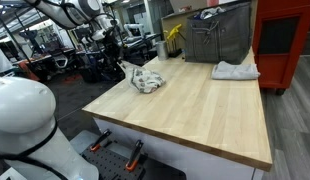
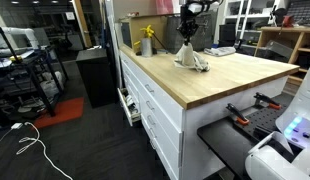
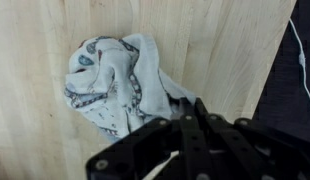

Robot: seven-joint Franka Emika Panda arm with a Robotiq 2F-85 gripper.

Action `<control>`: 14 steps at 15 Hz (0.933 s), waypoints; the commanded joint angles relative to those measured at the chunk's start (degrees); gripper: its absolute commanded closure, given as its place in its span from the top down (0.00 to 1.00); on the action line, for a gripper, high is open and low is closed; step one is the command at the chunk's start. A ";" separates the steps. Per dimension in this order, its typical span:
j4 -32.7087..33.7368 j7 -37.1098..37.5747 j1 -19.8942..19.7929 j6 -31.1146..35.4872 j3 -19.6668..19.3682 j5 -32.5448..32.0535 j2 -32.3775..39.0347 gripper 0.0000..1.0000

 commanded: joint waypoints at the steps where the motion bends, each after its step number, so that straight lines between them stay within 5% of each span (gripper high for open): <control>1: 3.50 -0.73 -1.84 -4.69 0.91 0.09 -1.12 0.01; 14: 15.93 3.37 -6.34 -14.26 1.14 -14.98 -1.81 0.01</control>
